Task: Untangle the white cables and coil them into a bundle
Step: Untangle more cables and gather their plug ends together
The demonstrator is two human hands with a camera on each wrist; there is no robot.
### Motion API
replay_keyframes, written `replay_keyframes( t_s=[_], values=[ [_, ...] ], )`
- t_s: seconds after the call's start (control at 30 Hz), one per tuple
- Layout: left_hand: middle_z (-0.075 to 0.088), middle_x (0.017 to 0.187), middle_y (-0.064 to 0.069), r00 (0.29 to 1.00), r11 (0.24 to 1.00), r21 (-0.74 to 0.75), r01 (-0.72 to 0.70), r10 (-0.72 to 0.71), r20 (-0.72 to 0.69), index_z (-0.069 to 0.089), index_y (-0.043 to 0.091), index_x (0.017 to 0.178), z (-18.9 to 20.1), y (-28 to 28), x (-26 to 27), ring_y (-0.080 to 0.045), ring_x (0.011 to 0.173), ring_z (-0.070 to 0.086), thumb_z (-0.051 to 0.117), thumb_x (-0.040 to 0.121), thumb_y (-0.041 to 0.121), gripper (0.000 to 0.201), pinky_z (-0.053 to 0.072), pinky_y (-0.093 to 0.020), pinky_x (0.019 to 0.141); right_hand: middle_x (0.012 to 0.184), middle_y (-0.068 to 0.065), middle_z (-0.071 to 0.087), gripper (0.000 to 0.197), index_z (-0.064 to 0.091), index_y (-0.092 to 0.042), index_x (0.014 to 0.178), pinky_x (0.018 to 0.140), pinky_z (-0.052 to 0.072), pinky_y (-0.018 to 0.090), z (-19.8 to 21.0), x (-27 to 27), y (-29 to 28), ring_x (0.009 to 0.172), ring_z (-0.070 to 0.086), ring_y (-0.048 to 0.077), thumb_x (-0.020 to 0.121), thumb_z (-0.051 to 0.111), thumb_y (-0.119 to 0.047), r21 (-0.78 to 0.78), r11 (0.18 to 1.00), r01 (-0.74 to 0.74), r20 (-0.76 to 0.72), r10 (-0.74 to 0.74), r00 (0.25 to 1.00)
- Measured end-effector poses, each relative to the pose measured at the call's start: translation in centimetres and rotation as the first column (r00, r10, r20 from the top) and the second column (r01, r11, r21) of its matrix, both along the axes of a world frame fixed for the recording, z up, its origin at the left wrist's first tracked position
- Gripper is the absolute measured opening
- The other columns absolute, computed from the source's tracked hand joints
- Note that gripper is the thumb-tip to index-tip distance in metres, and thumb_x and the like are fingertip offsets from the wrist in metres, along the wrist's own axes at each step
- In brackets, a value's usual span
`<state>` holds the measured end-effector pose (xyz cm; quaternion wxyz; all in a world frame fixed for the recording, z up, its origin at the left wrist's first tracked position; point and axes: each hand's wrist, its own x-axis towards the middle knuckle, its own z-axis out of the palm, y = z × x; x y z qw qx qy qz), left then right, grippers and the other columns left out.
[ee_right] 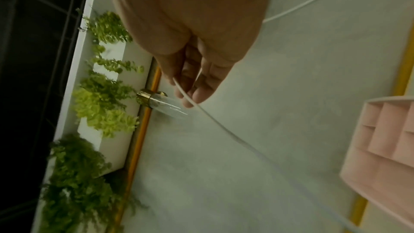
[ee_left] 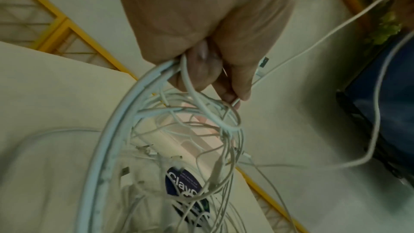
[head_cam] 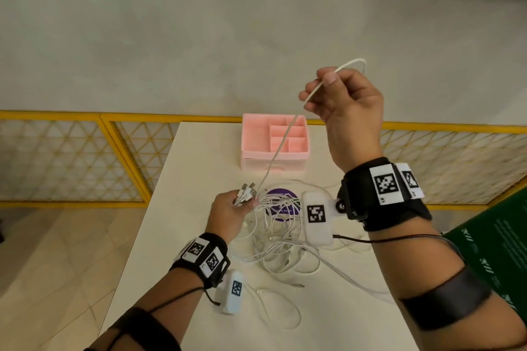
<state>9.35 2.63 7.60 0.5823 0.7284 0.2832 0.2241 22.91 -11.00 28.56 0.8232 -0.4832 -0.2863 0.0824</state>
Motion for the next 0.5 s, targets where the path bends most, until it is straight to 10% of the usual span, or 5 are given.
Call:
replay_keyframes(
  t_s=[0.17, 0.3, 0.5],
  values=[
    [0.069, 0.07, 0.004, 0.993, 0.993, -0.081, -0.084, 0.09, 0.077, 0.074, 0.015, 0.08, 0.9, 0.0, 0.3, 0.002, 0.059, 0.057, 0.08, 0.082, 0.012, 0.007, 0.044, -0.009, 0.06, 0.092, 0.012, 0.07, 0.007, 0.066, -0.006, 0.096, 0.071, 0.056, 0.037, -5.4, 0.7, -0.1, 0.078, 0.069, 0.028, 0.096, 0.059, -0.008, -0.302, 0.952, -0.042, -0.069, 0.022, 0.997],
    [0.074, 0.075, 0.007, 0.988, 0.996, -0.086, -0.033, 0.045, 0.145, 0.075, 0.018, 0.086, 2.0, -0.8, 1.0, 0.001, 0.068, 0.064, 0.078, 0.083, 0.007, 0.012, 0.048, -0.011, 0.068, 0.096, 0.009, 0.072, 0.014, 0.069, -0.005, 0.101, 0.071, 0.059, 0.036, -11.1, -1.5, 0.1, 0.074, 0.072, 0.022, 0.092, 0.068, -0.015, -0.657, 0.717, -0.235, -0.111, 0.216, 0.97],
    [0.078, 0.085, -0.001, 0.987, 0.995, -0.087, 0.046, -0.032, 0.158, 0.077, 0.012, 0.094, 2.3, -1.5, 0.7, -0.01, 0.078, 0.07, 0.078, 0.084, 0.008, 0.011, 0.055, -0.023, 0.074, 0.078, 0.012, 0.073, 0.015, 0.069, 0.001, 0.09, 0.06, 0.057, 0.032, -11.9, -2.3, 1.0, 0.06, 0.068, 0.021, 0.097, 0.059, -0.007, -0.663, 0.724, -0.191, -0.089, 0.176, 0.98]
  ],
)
